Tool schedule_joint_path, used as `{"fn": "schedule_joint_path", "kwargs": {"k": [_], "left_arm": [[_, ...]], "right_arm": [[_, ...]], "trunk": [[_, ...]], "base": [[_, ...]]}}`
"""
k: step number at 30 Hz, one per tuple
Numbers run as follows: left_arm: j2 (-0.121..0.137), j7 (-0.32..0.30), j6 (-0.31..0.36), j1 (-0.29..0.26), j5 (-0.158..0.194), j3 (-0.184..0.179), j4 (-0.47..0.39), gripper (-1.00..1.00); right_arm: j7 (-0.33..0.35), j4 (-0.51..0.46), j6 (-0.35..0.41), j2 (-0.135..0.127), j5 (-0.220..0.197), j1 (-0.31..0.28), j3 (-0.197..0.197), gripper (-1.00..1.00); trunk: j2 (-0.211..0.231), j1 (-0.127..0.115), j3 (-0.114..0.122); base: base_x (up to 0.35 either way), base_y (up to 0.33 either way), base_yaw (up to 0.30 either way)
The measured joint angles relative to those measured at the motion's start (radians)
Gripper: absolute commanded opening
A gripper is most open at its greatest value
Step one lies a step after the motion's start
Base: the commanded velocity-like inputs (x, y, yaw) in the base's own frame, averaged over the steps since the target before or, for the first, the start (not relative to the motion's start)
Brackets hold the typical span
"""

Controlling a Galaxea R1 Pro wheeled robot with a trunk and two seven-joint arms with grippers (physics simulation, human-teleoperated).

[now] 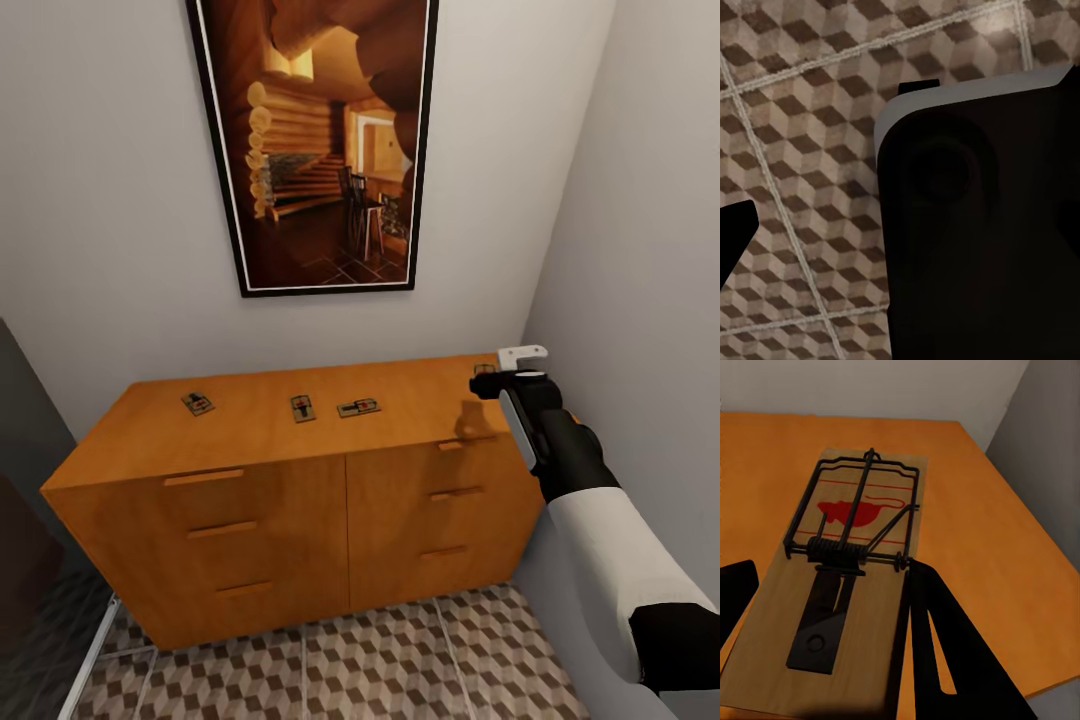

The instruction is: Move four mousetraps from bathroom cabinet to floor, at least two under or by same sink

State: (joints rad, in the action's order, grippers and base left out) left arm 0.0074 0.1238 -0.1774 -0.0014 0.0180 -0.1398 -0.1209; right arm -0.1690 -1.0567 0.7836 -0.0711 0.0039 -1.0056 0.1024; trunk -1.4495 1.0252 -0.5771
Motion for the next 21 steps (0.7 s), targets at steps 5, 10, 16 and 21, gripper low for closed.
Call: {"fn": "schedule_joint_path", "kwargs": {"k": [5, 10, 16, 21], "left_arm": [[0.000, 0.000, 0.000, 0.000, 0.000, 0.001, 0.000, 1.00], [0.000, -0.001, 0.000, 0.000, 0.000, 0.000, 0.000, 1.00], [0.000, -0.001, 0.000, 0.000, 0.000, 0.000, 0.000, 1.00], [0.000, -0.001, 0.000, 0.000, 0.000, 0.000, 0.000, 1.00]], "right_arm": [[0.000, 0.001, 0.000, 0.000, -0.001, 0.000, 0.000, -1.00], [0.001, 0.004, 0.000, 0.001, 0.000, 0.000, 0.002, -1.00], [0.002, 0.008, -0.001, 0.001, -0.002, 0.000, 0.003, -1.00], [0.003, 0.012, -0.002, 0.002, -0.002, 0.000, 0.003, -1.00]], "trunk": [[0.000, 0.000, 0.000], [0.000, 0.000, 0.000], [0.000, 0.000, 0.000], [0.000, 0.000, 0.000]], "base": [[-0.248, 0.000, 0.000], [-0.315, 0.000, 0.000], [-0.329, 0.000, 0.000], [-0.332, 0.000, 0.000]]}}
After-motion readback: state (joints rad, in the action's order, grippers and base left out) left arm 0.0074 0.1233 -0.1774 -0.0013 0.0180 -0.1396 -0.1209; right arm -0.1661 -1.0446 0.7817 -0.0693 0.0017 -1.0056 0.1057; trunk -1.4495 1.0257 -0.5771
